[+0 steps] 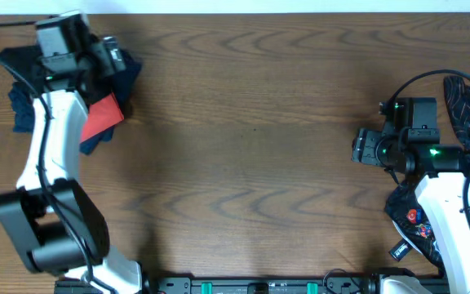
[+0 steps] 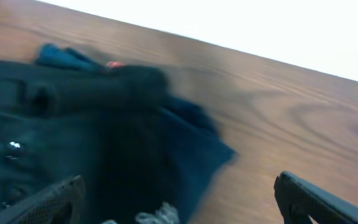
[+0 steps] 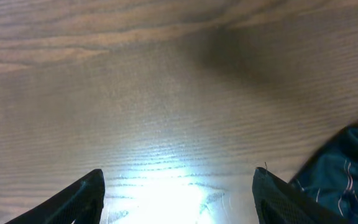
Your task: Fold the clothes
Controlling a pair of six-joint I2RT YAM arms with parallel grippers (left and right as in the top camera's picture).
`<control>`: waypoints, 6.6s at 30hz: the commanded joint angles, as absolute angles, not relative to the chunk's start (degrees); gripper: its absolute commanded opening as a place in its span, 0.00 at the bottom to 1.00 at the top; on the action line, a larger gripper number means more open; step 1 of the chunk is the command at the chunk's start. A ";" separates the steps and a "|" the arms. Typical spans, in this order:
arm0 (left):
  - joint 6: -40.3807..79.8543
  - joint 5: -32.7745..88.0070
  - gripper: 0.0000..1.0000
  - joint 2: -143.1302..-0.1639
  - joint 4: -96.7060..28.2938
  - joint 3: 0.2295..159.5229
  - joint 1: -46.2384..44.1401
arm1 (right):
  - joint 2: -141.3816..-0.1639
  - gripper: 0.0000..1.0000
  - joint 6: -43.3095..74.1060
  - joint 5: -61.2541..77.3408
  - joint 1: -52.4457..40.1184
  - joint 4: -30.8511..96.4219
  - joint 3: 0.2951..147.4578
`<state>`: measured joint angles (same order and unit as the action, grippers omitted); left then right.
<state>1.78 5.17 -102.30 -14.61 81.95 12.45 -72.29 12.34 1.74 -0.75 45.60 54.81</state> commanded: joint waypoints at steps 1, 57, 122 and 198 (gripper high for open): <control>2.63 4.47 0.99 -106.94 -11.46 82.63 15.07 | -72.40 0.74 12.19 1.98 -0.38 46.50 55.70; -7.03 17.10 0.98 -110.04 -31.81 94.24 -7.92 | -72.38 0.99 14.26 1.98 -0.43 41.56 55.70; -2.72 4.45 0.98 -24.82 -57.01 45.17 -15.94 | -1.96 0.99 14.46 -6.83 -1.06 54.57 30.79; -4.69 0.82 0.98 -5.19 -54.35 33.10 -4.51 | -0.32 0.99 5.91 -3.16 -0.93 3.99 0.32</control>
<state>-3.88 2.13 -9.37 -56.21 38.24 -8.32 -0.64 6.70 -3.40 -1.30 3.70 0.36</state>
